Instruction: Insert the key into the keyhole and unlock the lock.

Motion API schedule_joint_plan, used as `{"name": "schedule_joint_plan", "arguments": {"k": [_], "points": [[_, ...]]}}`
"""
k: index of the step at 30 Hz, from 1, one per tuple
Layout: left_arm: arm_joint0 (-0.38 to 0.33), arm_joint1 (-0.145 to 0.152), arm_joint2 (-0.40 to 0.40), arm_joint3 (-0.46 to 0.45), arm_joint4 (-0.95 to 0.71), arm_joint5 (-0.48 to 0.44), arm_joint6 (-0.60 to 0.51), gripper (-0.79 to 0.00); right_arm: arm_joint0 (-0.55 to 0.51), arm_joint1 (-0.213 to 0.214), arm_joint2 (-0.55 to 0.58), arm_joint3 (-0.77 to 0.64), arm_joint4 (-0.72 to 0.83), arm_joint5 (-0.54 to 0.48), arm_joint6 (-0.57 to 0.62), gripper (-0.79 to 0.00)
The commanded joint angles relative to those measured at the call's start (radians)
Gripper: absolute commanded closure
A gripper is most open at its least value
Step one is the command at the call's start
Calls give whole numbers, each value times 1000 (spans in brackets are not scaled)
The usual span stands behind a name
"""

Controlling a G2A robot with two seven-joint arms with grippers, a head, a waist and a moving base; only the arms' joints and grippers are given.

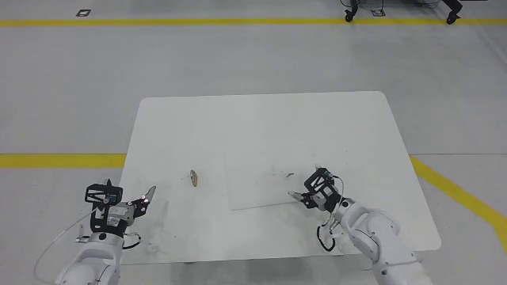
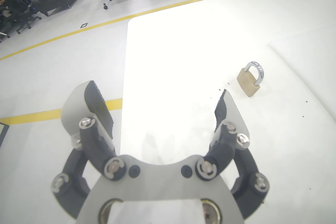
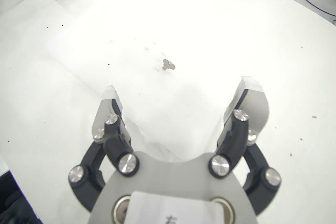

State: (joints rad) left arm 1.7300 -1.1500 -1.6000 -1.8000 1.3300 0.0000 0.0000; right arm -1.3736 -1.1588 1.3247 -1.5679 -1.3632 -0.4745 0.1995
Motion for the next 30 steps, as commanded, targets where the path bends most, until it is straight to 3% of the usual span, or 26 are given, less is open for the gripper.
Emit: {"name": "schedule_joint_plan", "arguments": {"k": [1,5,8,9,11,13,15,16,17,30], "points": [[0,0,0,0,0,0,0,-785,28,-2,-17,20,4,-15,11,-779],[0,0,0,0,0,0,0,-785,79,-9,-55,62,-10,-6,43,-659],[0,0,0,0,0,0,0,-785,114,-14,-84,86,-16,1,69,-606],[0,0,0,0,0,0,0,-785,123,-16,-93,92,-21,6,75,-622],[0,0,0,0,0,0,0,-785,139,-19,-106,107,-20,12,79,-563],[0,0,0,0,0,0,0,-785,153,-21,-117,119,-24,14,81,-388],[0,0,0,0,0,0,0,-785,160,-23,-123,128,-23,13,78,-280],[0,0,0,0,0,0,0,-785,163,-23,-123,130,-23,14,78,-188],[0,0,0,0,0,0,0,-785,164,-23,-123,132,-23,14,77,0],[0,0,0,0,0,0,0,-785,118,-6,-76,76,-22,-57,3,0]]}}
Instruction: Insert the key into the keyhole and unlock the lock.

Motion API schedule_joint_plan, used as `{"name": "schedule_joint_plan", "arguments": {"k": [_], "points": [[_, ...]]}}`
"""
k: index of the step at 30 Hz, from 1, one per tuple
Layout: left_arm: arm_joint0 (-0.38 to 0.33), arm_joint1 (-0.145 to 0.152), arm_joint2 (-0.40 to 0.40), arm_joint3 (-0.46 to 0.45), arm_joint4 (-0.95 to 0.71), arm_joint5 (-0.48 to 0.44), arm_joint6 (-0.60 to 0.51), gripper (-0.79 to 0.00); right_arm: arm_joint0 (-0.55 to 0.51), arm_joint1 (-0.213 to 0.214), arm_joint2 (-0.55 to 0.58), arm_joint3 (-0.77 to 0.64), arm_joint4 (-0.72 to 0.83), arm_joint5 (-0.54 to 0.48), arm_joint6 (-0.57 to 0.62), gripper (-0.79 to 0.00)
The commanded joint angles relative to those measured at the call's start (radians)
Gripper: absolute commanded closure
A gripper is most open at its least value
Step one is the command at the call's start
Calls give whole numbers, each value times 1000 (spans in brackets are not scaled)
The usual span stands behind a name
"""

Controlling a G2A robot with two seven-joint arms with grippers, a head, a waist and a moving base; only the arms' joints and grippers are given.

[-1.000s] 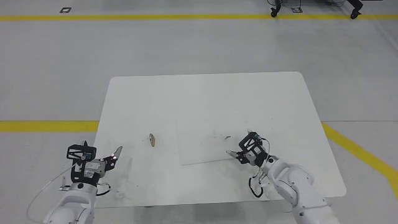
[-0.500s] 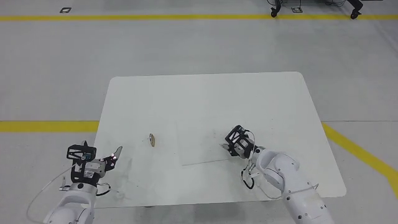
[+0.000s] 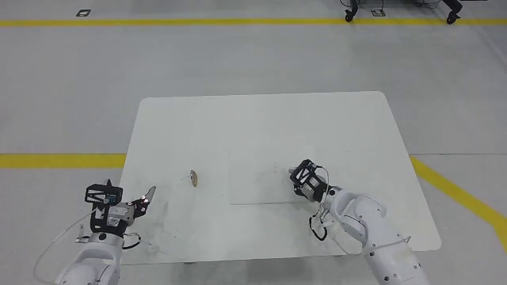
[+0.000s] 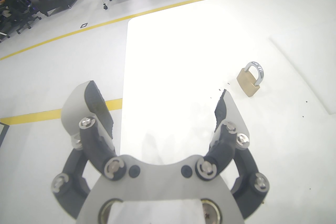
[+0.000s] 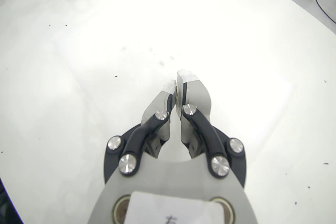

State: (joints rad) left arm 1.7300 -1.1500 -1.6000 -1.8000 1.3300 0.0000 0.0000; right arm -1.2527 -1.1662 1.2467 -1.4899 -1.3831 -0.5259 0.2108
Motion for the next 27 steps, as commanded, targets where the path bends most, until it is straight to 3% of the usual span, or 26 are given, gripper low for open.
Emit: {"name": "schedule_joint_plan", "arguments": {"k": [1,12,16,21,27], "points": [[0,0,0,0,0,0,0,-785,-7,2,4,-2,-4,-13,-21,0],[0,0,0,0,0,0,0,-785,-14,5,15,5,1,-24,-49,0],[-29,0,66,-56,11,-118,-70,-785,-14,5,15,5,1,-24,-49,0],[-182,-3,210,-78,4,-324,-283,-785,-12,1,-2,35,25,-23,-80,0],[-392,-31,422,-2,22,-369,-432,-785,-1,1,-7,67,56,-69,-137,0]]}}
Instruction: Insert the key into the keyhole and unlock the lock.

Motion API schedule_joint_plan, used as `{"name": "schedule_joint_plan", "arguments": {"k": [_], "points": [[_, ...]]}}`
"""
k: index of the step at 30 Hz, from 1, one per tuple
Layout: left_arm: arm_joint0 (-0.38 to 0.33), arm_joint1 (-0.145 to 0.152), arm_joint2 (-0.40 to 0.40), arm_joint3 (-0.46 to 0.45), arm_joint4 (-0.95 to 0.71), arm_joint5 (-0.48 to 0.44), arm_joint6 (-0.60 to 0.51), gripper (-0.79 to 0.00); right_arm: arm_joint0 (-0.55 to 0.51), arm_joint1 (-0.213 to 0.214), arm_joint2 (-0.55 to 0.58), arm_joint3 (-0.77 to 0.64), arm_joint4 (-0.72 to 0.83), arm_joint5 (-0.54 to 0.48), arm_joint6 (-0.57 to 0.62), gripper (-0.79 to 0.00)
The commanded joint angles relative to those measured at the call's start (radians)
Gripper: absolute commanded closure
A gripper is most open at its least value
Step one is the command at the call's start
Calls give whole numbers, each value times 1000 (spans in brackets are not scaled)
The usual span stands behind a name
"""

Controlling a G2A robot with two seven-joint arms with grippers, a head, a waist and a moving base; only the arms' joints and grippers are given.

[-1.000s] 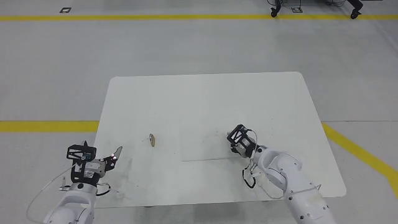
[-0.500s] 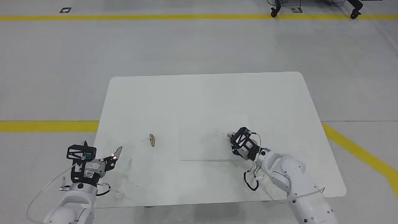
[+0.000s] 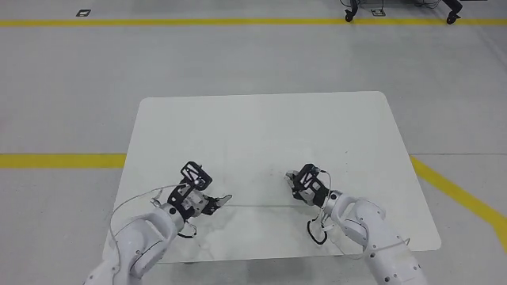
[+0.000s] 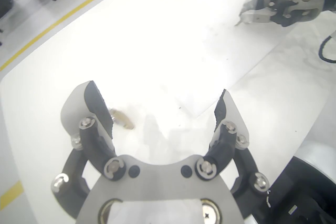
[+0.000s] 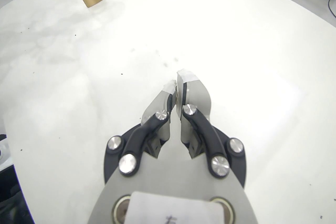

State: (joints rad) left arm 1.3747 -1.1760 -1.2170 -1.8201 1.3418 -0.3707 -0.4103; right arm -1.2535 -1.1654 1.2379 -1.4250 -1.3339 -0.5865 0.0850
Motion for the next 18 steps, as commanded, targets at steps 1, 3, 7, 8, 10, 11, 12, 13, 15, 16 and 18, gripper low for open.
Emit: {"name": "schedule_joint_plan", "arguments": {"k": [1,3,7,8,10,11,12,13,15,16,18], "points": [[-67,-11,70,33,30,15,-32,-785,-1,2,5,4,13,-19,-22,0],[-118,-24,137,80,63,48,-42,-785,-4,4,12,5,25,-44,-40,0],[-209,-54,269,181,133,90,-55,-785,-11,9,23,3,42,-81,-55,0],[-228,-62,298,207,156,112,-53,-785,-12,10,26,4,49,-90,-58,0],[-262,-79,350,258,191,156,-46,-785,-14,11,30,5,60,-107,-61,0],[-277,-87,373,281,210,175,-45,-785,-16,12,31,5,71,-123,-66,0],[-290,-95,394,301,224,192,-41,-785,-19,14,35,6,82,-141,-71,0],[-301,-102,409,320,226,207,-37,-785,-22,16,40,7,94,-158,-76,0],[-322,-114,431,351,234,227,-37,-785,-32,20,56,9,140,-216,-98,0],[-330,-119,439,361,237,234,-36,-785,-38,23,71,14,165,-244,-109,0],[-340,-126,443,374,228,247,-31,-785,-52,29,101,21,218,-293,-133,0]]}}
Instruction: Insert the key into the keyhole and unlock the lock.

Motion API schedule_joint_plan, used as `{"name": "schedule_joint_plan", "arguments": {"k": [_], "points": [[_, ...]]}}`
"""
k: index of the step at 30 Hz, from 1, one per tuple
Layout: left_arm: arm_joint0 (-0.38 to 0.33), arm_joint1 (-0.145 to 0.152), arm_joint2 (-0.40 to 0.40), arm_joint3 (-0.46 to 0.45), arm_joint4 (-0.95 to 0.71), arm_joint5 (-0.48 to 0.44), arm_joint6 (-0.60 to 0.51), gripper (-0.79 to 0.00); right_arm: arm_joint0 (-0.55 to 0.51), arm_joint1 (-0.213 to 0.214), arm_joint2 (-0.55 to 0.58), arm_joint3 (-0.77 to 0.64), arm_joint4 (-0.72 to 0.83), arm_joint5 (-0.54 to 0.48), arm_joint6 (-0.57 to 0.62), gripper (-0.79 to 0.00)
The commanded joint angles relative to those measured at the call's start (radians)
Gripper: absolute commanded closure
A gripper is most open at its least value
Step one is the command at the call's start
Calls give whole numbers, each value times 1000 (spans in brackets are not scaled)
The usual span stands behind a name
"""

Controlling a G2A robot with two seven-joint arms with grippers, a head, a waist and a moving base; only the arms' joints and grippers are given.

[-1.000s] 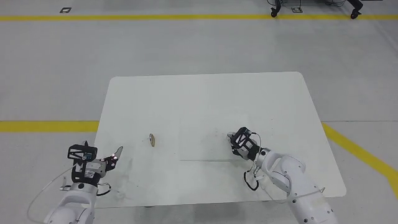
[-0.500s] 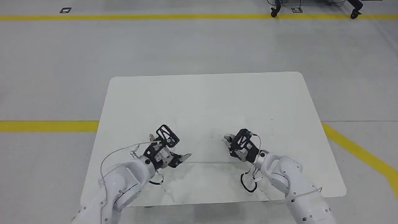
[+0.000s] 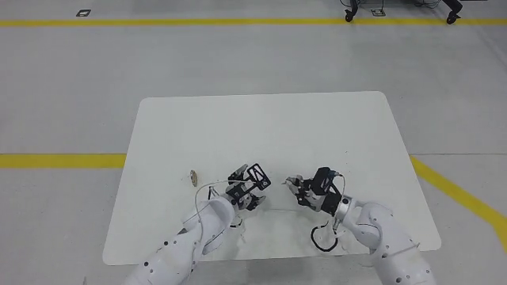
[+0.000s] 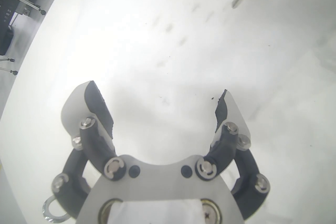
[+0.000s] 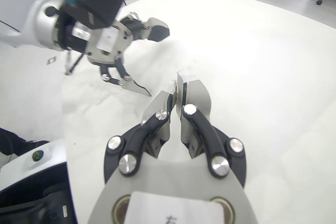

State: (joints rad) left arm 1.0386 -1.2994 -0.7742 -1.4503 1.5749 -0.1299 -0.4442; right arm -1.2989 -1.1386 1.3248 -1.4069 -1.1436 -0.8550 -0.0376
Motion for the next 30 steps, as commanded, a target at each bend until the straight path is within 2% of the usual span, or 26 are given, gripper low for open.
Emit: {"name": "schedule_joint_plan", "arguments": {"k": [1,5,8,15,17,19,22,24,26,28,30], "points": [[-7,-5,-1,7,-9,11,4,-785,-14,5,27,6,62,-55,-26,0],[-6,-8,-28,6,-37,18,14,-785,-29,14,67,23,146,-116,-33,0],[16,-5,-69,-30,-71,51,37,-785,-42,19,85,1,140,-95,-17,0],[16,-5,-69,-30,-71,51,37,-785,-45,20,88,-5,131,-88,-14,0],[46,-2,-100,-67,-131,46,96,-785,-45,20,88,-5,131,-88,-14,0],[93,7,-170,-109,-304,-53,191,-785,-50,18,79,-9,153,-76,-14,0],[136,28,-298,-98,-653,-350,252,-785,-42,11,42,-12,242,-56,14,0],[136,38,-340,-59,-838,-531,206,-785,-28,7,12,-9,325,-79,40,0],[118,44,-339,-2,-1030,-671,118,-785,-10,3,-20,1,410,-109,79,0],[82,45,-310,61,-1226,-746,6,-785,14,0,-53,13,483,-113,126,0],[37,46,-282,115,-1360,-760,-94,-785,37,-3,-83,24,550,-121,159,0]]}}
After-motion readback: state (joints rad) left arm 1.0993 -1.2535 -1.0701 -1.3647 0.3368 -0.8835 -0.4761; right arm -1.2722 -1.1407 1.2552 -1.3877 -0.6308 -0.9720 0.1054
